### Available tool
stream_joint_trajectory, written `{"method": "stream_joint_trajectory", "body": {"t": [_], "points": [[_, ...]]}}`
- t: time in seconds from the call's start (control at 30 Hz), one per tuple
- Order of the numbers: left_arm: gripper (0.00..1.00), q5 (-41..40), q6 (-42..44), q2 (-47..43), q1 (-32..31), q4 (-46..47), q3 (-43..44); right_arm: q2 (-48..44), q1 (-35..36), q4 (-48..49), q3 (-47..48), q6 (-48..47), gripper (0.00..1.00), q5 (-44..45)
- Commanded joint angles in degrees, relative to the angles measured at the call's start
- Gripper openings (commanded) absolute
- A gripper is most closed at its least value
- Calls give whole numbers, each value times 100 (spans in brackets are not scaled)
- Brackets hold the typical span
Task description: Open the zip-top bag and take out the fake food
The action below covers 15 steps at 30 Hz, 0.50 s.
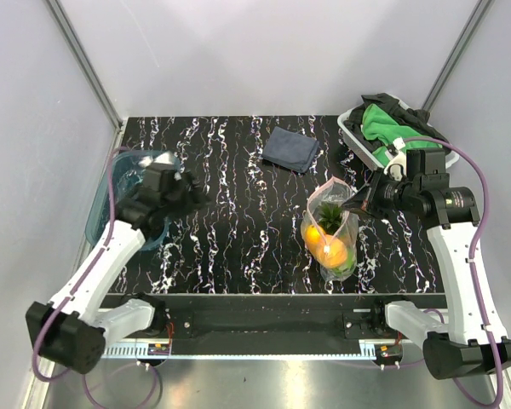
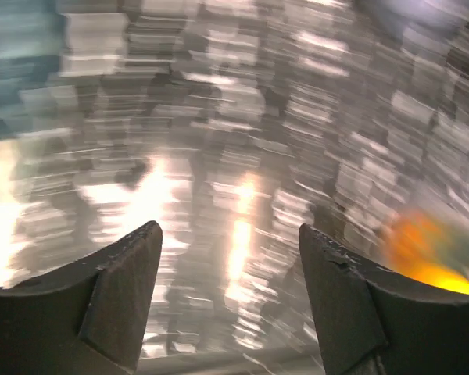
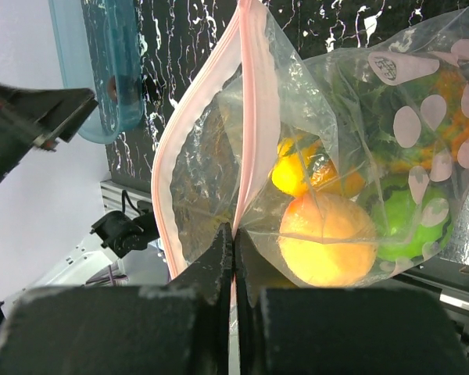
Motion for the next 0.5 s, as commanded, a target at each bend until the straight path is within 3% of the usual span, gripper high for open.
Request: {"method": "stream_joint_trajectory", "body": {"t": [0.0,0.1,0.2,0.33,0.47], "points": [[70,854,-482,247,-1595,1239,1177,-86,52,79,149,-2,0,-111],[65,969,-158,801,-2668,1669,2019,-68,44,132,255,-55,0,-112],[51,1110,185,1451,-3417,1943,2740,-51,52,80,351,-46,0,-76],[37,1540,634,2366,-3920,1952,3488,-182,52,115,334,-20,0,-94],[32,1822,731,2797,-4096,1987,3692,-218,52,18,176,-2,0,-102]]}}
